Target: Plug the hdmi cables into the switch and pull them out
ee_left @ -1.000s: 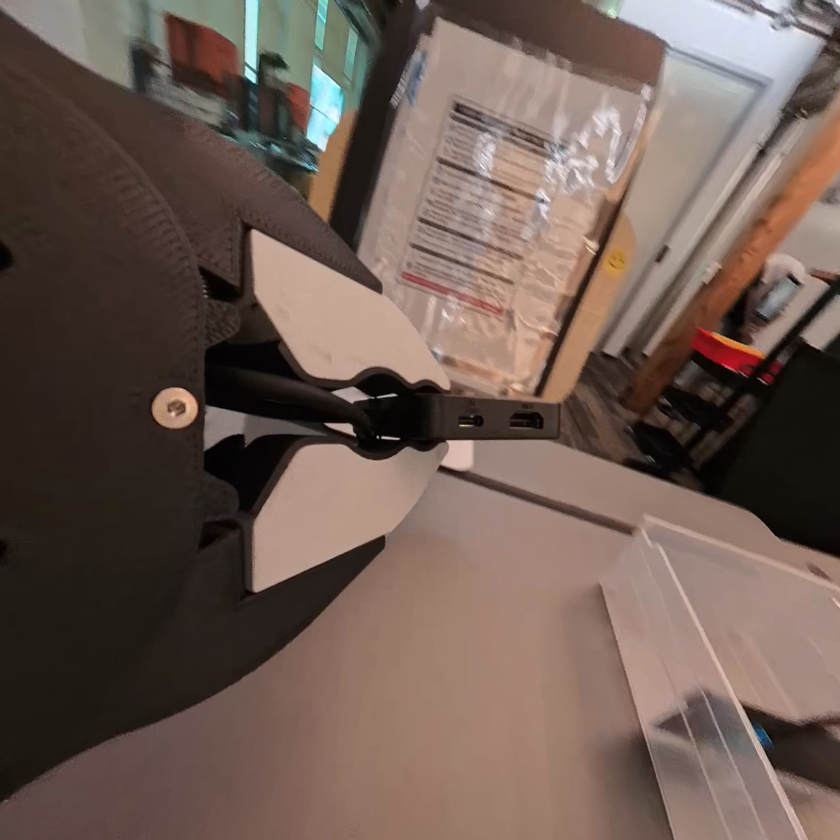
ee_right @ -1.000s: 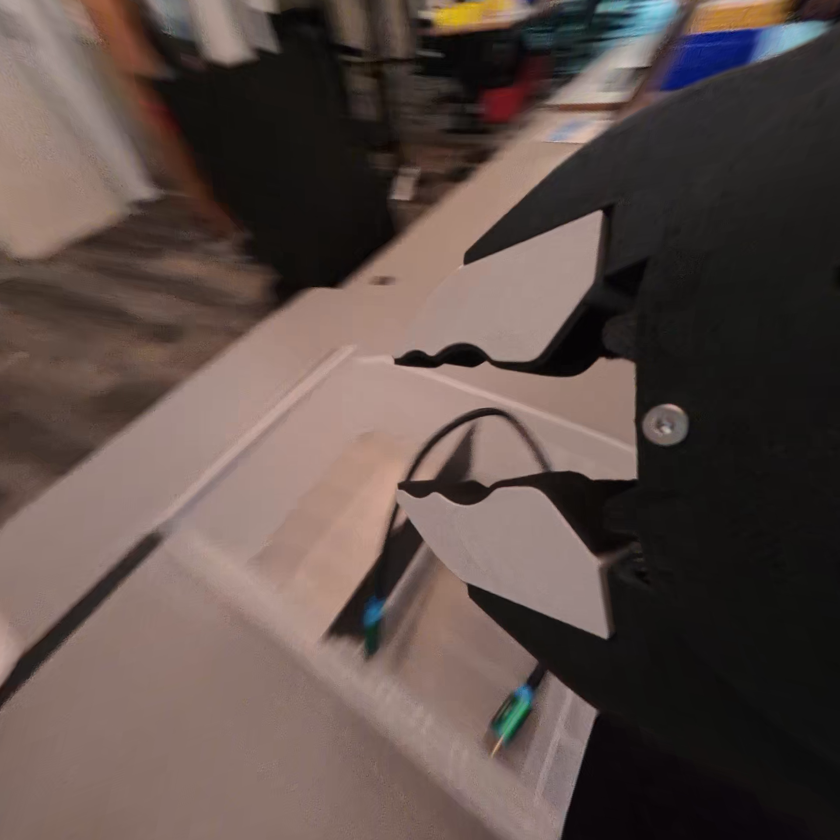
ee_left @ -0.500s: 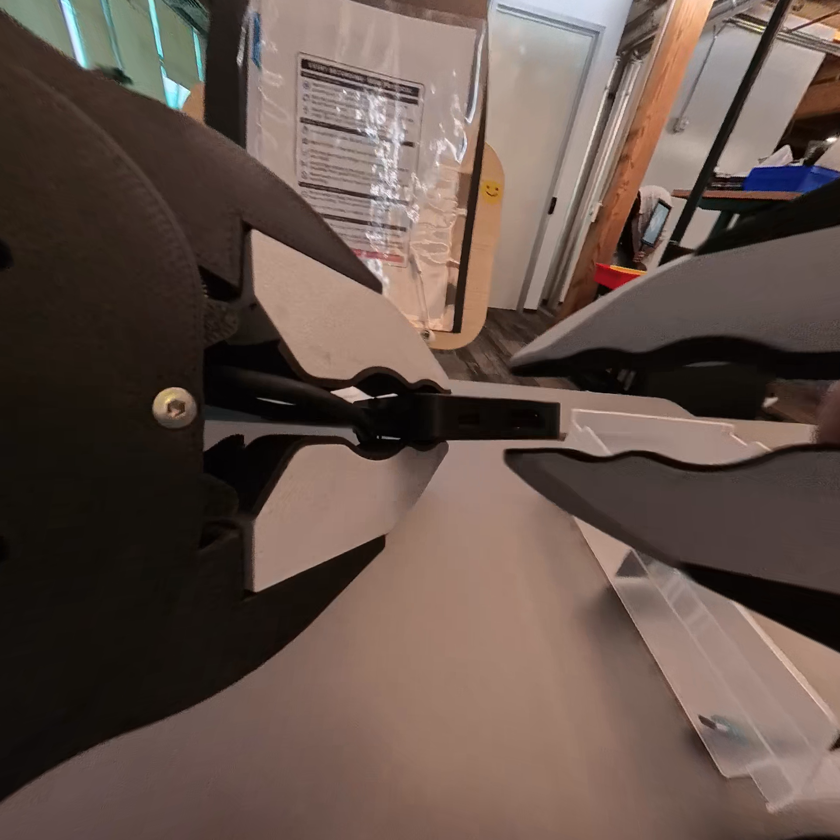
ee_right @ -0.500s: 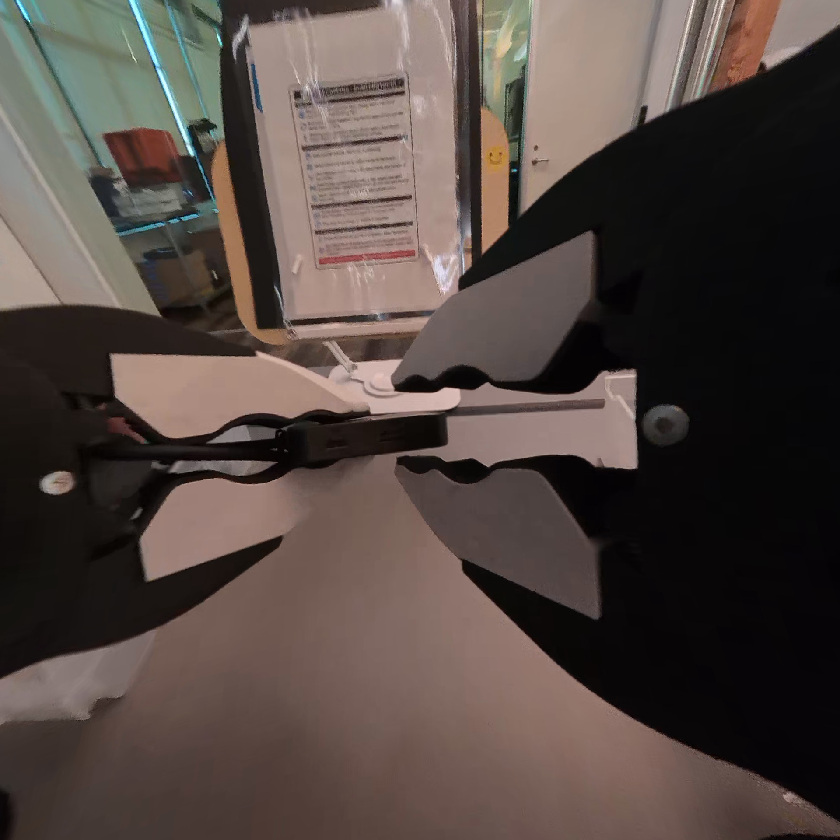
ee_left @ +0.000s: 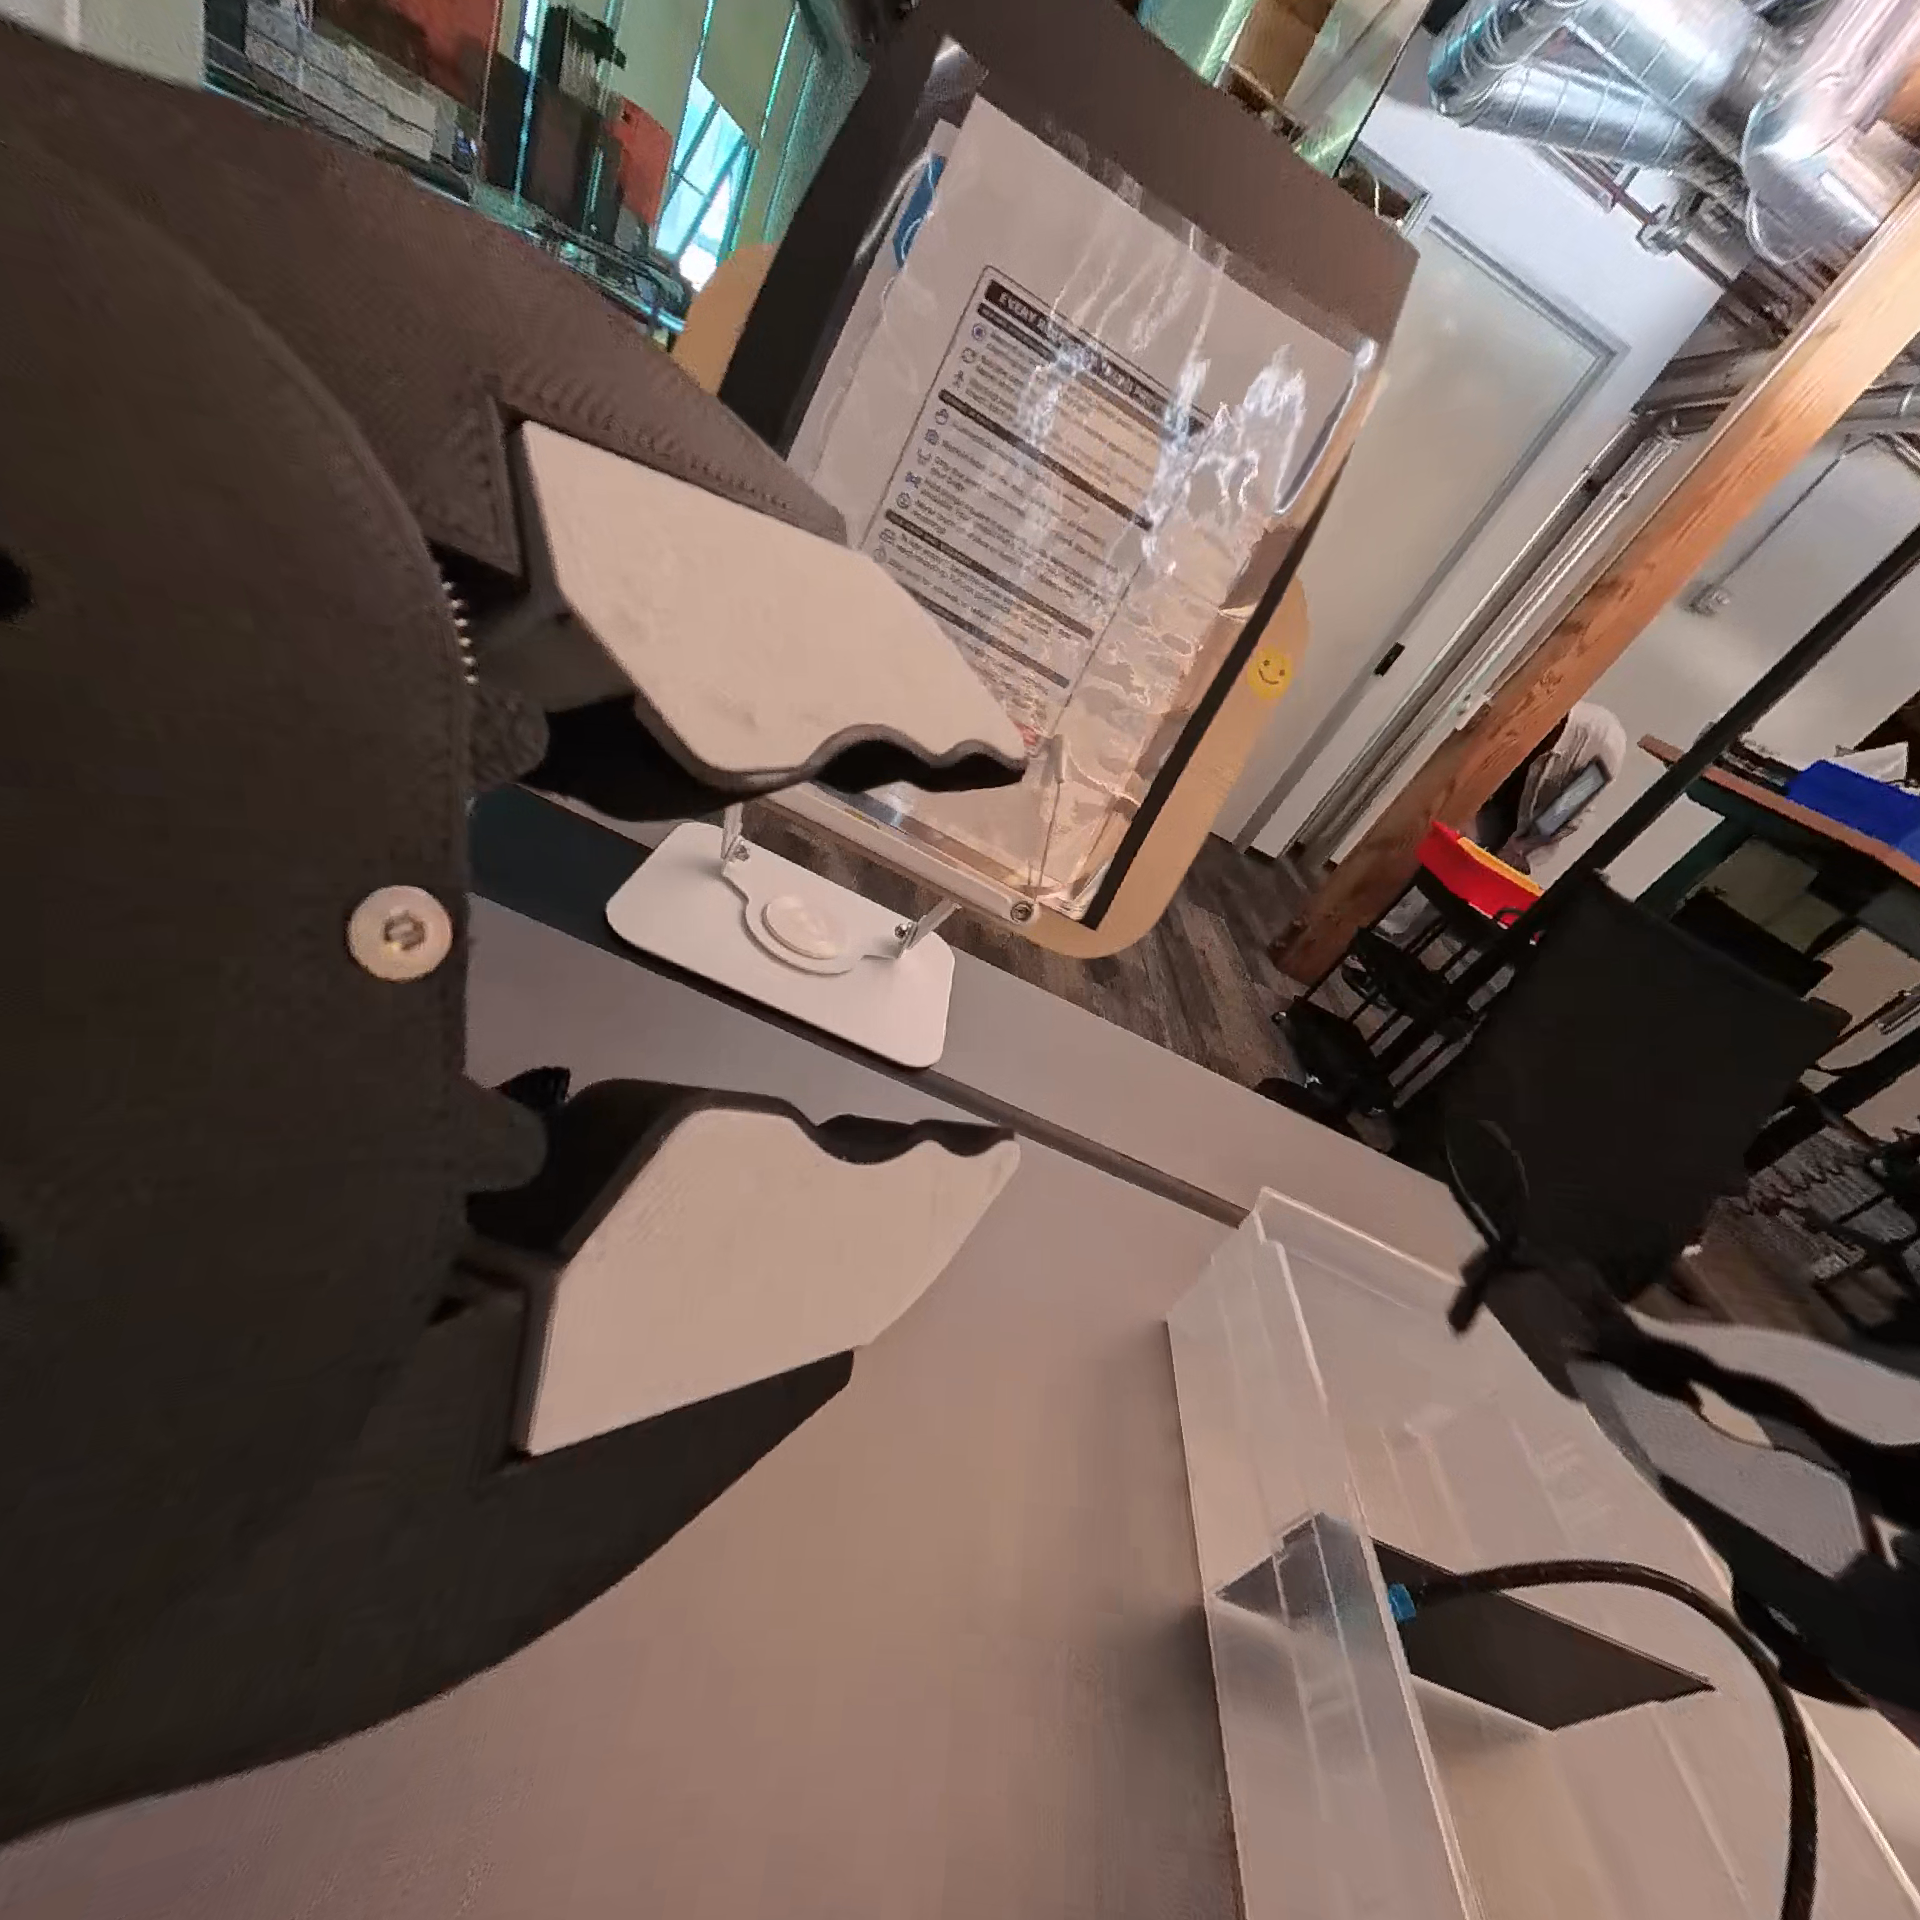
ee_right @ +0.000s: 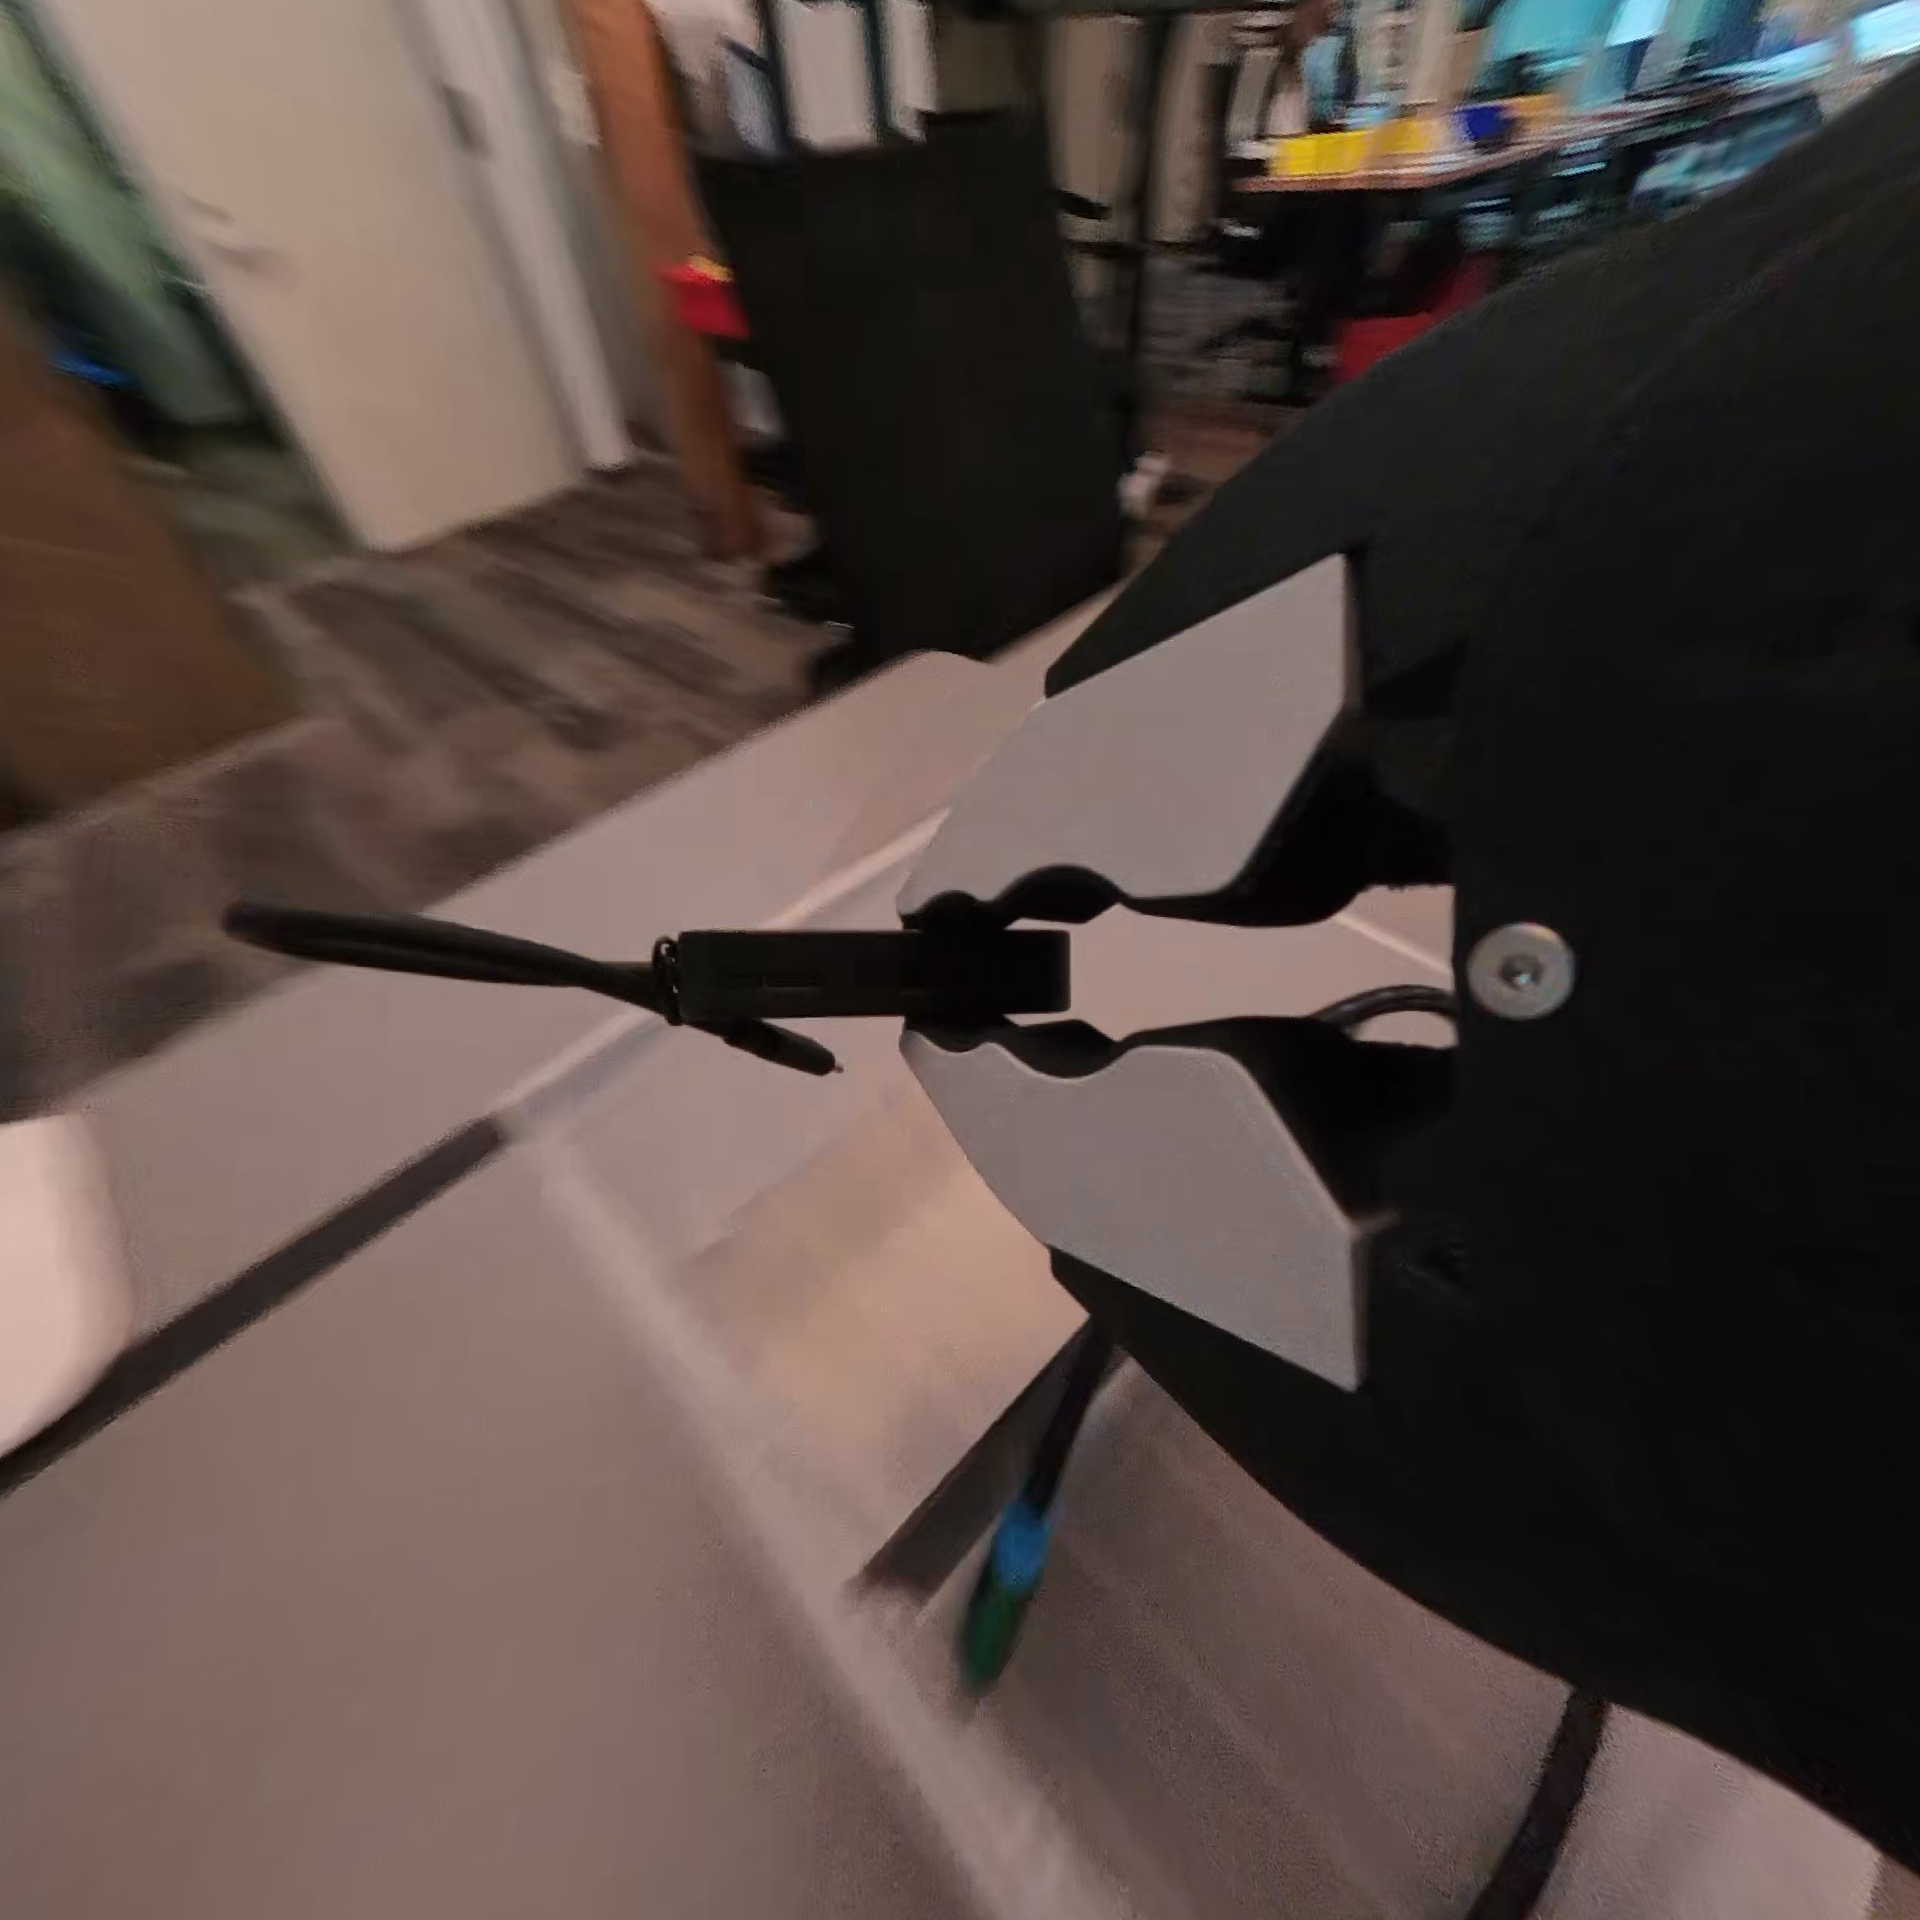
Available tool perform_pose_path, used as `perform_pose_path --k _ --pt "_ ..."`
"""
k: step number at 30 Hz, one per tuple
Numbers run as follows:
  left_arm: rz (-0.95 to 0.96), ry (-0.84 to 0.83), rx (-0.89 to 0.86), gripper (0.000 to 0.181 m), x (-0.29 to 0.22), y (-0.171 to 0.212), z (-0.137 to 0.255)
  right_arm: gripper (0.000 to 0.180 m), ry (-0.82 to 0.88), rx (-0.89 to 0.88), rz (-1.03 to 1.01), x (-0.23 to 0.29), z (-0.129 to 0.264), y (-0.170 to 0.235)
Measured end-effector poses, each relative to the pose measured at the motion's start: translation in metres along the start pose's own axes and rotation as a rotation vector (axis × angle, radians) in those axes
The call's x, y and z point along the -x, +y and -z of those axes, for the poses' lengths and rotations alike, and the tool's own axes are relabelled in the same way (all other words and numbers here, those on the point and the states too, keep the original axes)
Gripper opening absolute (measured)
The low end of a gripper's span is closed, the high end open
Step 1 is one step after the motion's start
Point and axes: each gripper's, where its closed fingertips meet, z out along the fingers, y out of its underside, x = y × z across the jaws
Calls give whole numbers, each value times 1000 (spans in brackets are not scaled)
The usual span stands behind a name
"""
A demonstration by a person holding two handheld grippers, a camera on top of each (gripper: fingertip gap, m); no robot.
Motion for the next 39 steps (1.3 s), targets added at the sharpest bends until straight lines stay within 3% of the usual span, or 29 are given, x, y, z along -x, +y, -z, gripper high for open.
perform_pose_path --k 3,5,14,25,35,39 --pt "-26 -9 45 60 3 8 1 15 -67 225 -45 6 -32 51" --pt "-41 -12 61 58 3 11 0 15 -126 291 -92 17 -43 63" --pt "-55 -20 111 53 4 21 -5 16 -106 472 -279 16 -54 86" --pt "-49 -28 145 50 9 29 -4 16 -219 384 -459 26 -45 85" --pt "-33 -79 172 49 30 37 8 28 -121 281 -475 -5 8 86" --pt "3 -116 172 47 47 42 19 32 -150 236 -354 4 5 100"
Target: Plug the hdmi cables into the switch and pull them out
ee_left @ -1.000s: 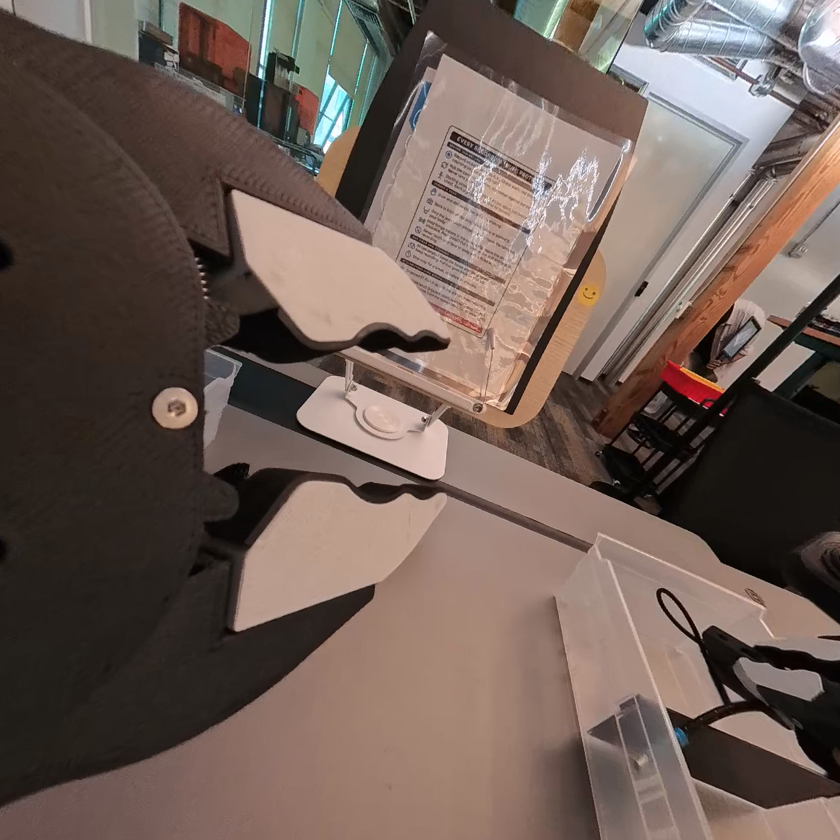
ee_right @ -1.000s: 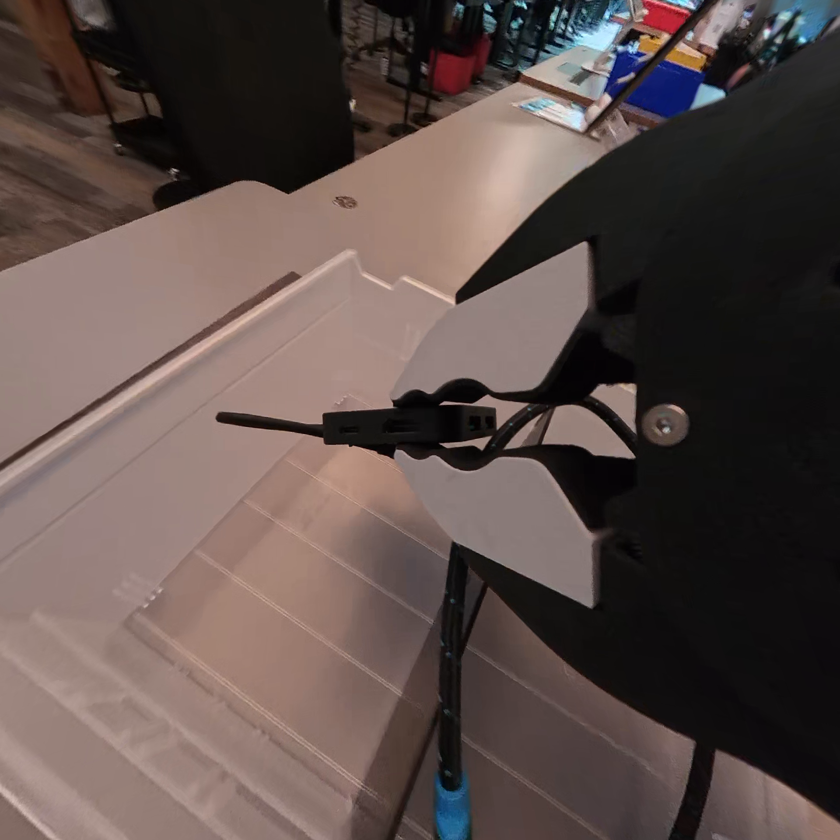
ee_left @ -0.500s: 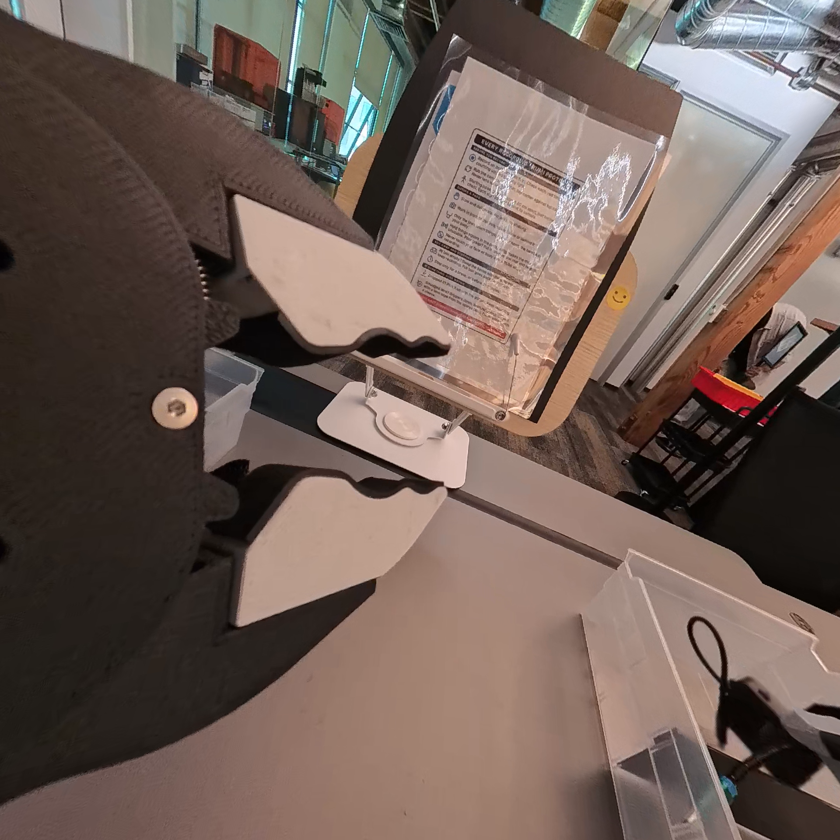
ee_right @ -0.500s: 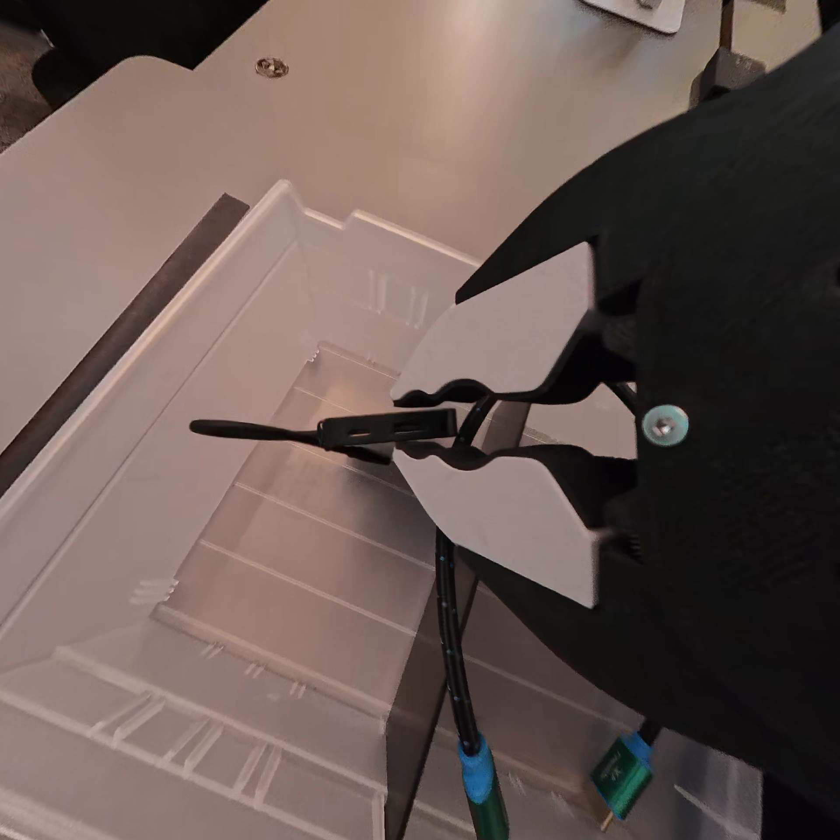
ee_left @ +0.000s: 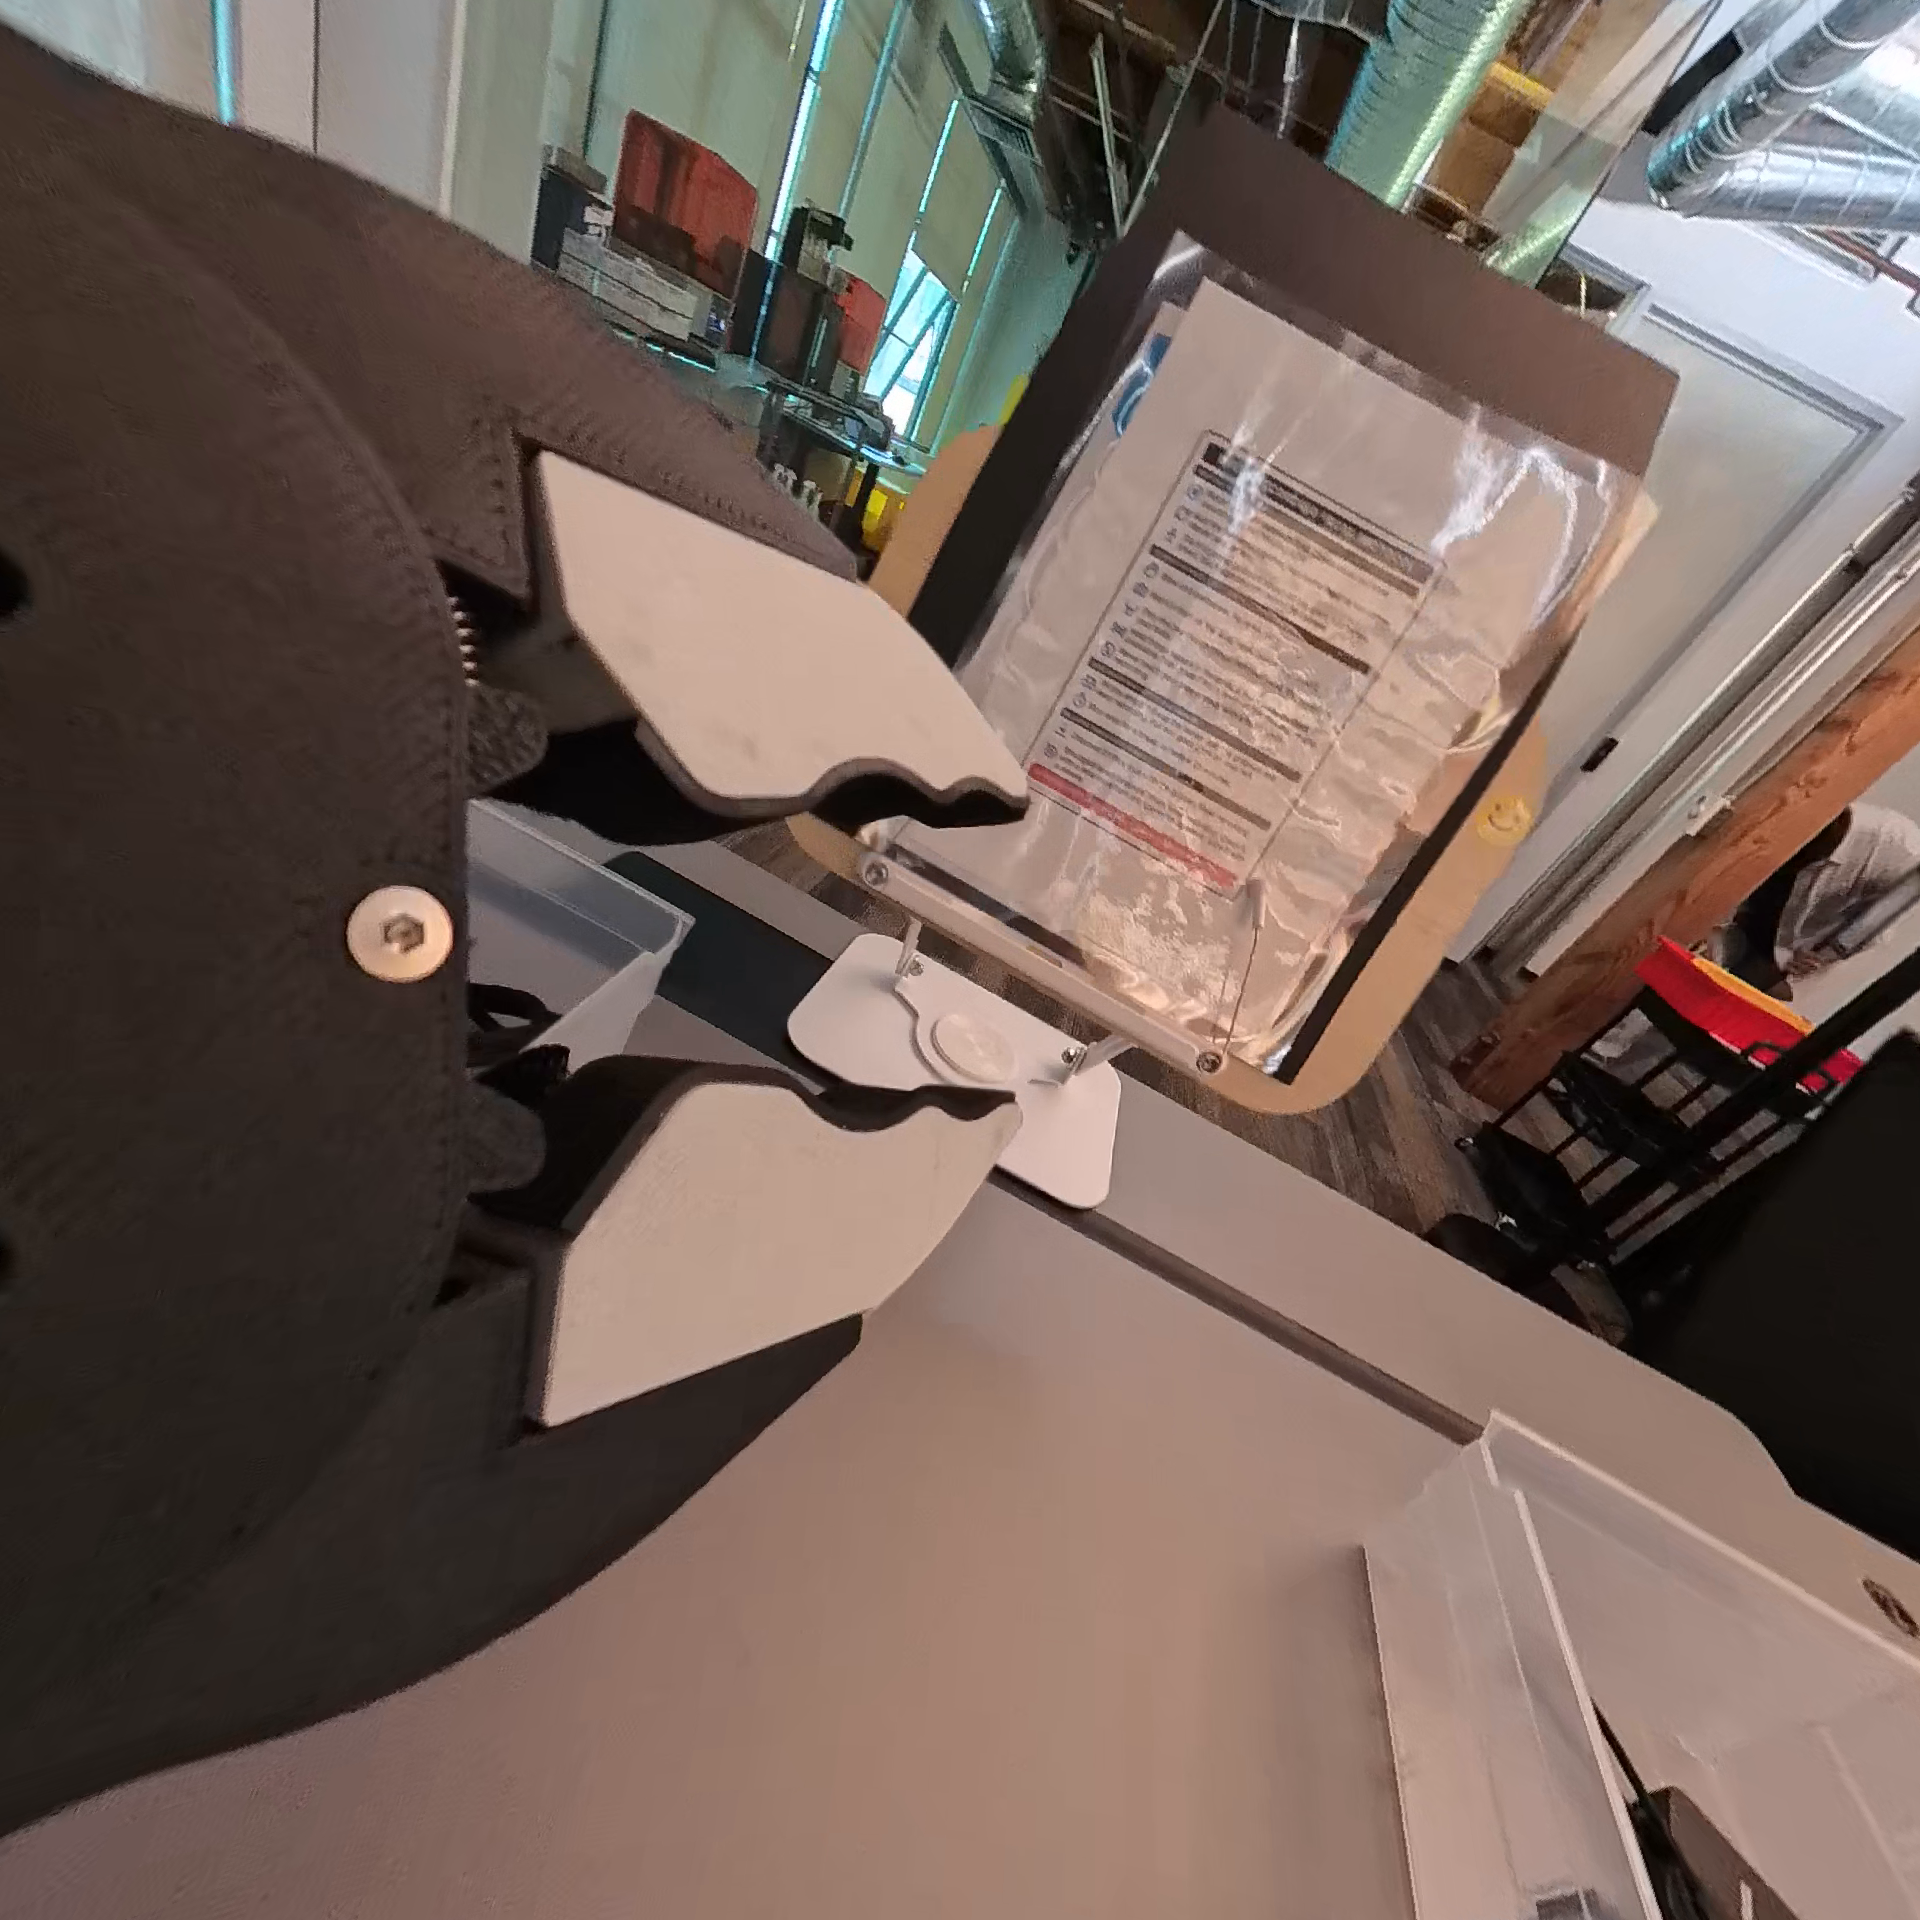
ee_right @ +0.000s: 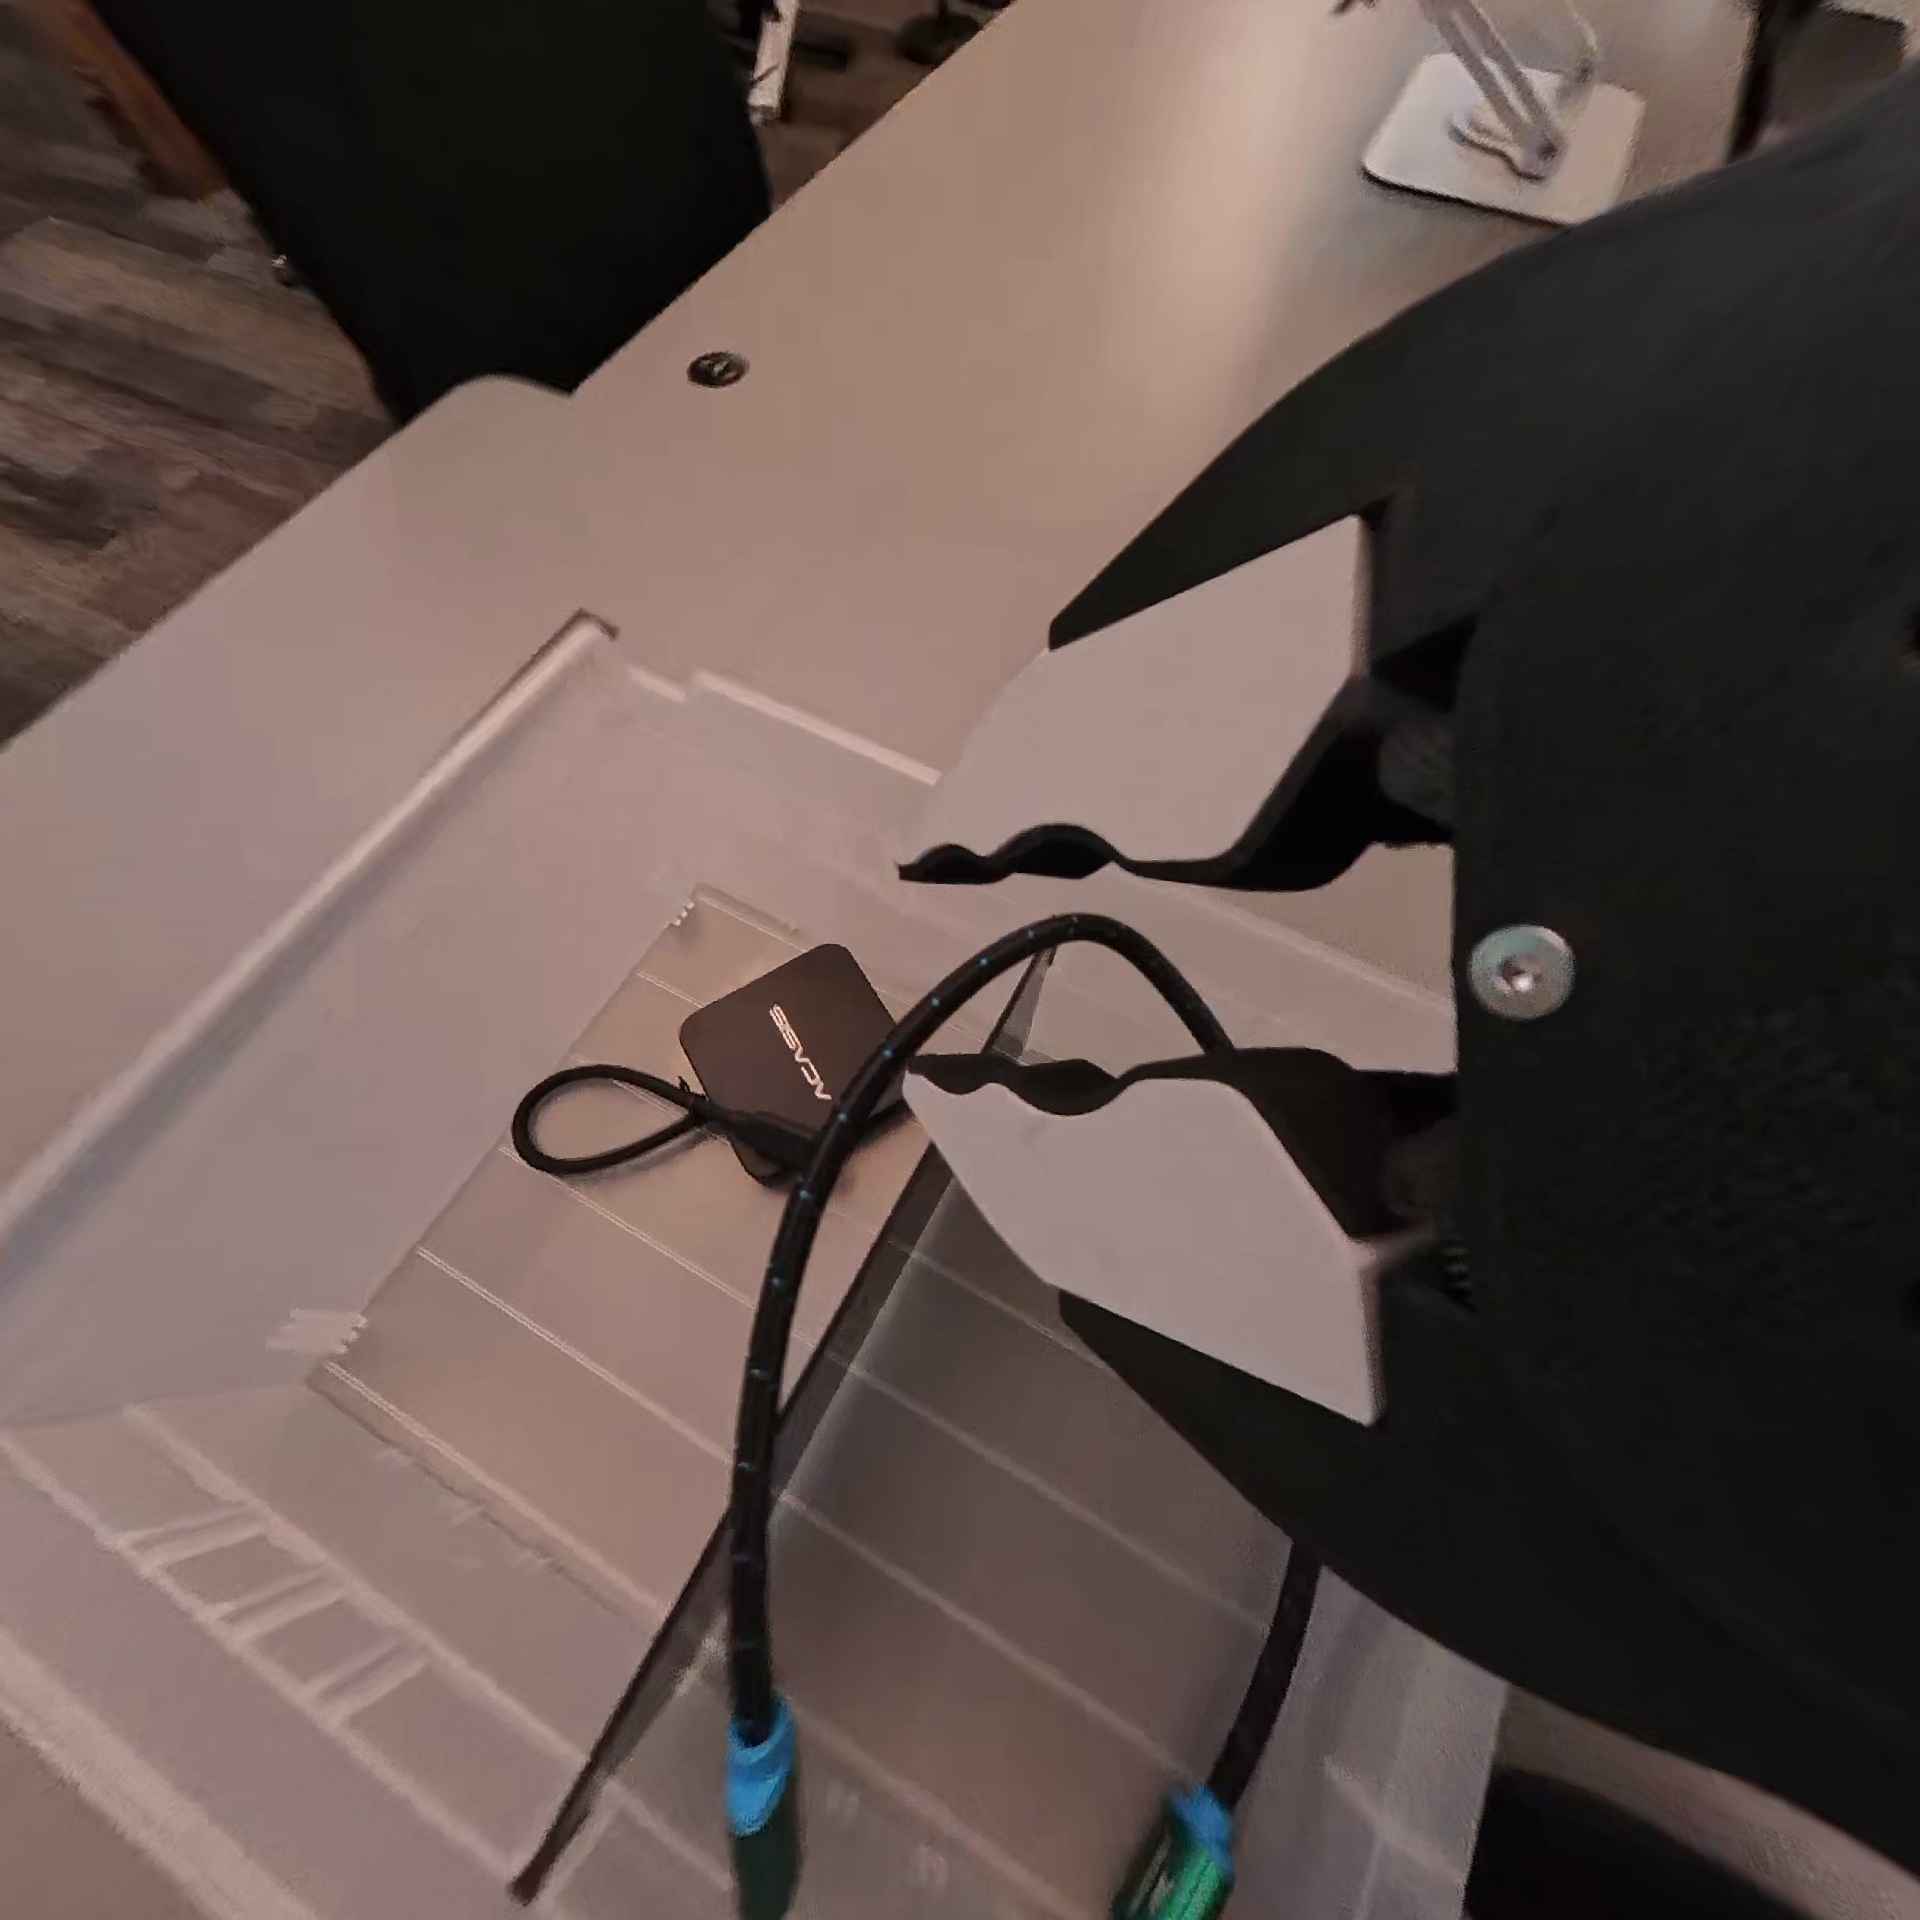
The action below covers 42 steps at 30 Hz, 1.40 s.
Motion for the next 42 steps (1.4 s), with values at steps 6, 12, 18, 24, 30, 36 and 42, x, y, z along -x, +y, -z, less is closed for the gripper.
perform_pose_path --k 6,12,18,24,30,36,42 --pt "19 -34 24 43 14 11 4 18 -65 -80 136 19 -27 -7" --pt "27 -48 48 42 20 18 4 17 -88 57 53 24 -4 9" --pt "52 -81 72 41 34 28 10 16 -88 142 89 27 -34 17" --pt "340 -89 207 42 78 90 44 42 -65 134 50 19 -20 14" --pt "635 104 482 51 66 184 75 44 69 141 113 12 24 6" --pt "485 248 735 84 27 227 79 44 184 -41 251 33 74 -51" --pt "271 300 973 89 0 255 60 44 167 -121 395 68 88 -81"
